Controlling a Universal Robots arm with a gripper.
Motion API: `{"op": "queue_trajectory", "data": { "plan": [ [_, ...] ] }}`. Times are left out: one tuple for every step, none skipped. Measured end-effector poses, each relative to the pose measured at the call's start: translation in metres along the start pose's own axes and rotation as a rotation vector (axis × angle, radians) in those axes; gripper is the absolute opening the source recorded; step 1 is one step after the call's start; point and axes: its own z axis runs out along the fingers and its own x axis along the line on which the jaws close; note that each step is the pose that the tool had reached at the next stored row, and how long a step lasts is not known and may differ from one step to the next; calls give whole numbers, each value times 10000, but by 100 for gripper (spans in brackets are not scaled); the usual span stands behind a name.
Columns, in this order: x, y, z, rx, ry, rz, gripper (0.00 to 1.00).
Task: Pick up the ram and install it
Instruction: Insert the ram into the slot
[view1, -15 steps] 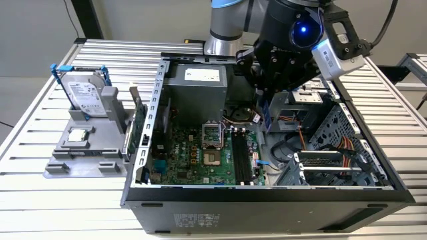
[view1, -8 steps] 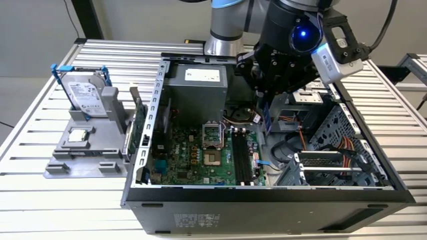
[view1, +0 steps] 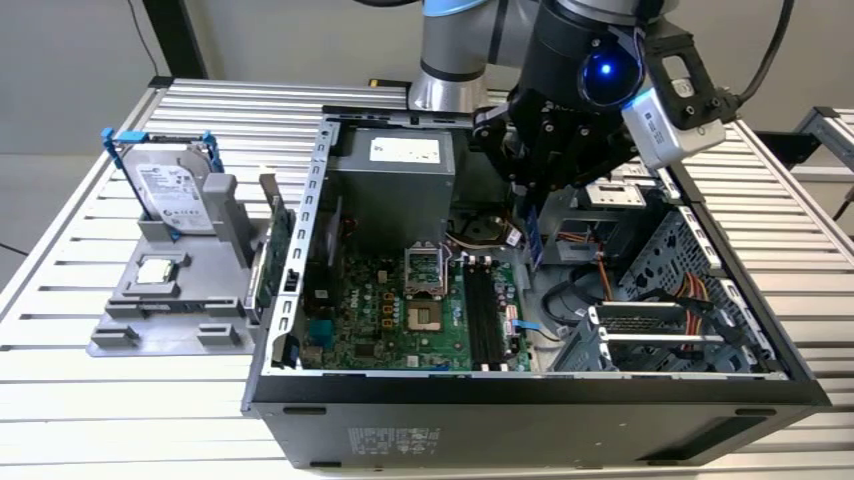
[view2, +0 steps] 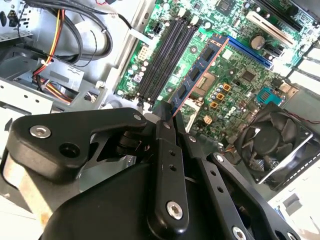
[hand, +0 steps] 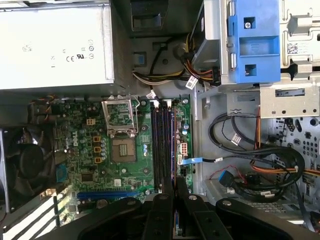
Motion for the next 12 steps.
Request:
{"op": "queue_trajectory", "data": {
  "plan": [
    [0,0,3,-1,0,0,0],
    [0,0,12,-5,-1,-1,0],
    [0,0,22,-2,0,0,0],
    [-1,0,32,0,0,0,0],
    [-1,0,44,1,0,0,0],
    [-1,0,63,0,0,0,0],
    [-1,0,80,0,0,0,0],
    [-1,0,97,1,0,0,0],
    [-2,0,111,1,0,-1,0],
    [-2,0,127,2,0,-1,0],
    [-2,0,145,2,0,0,0],
    [-2,0,163,5,0,-1,0]
  ]
}}
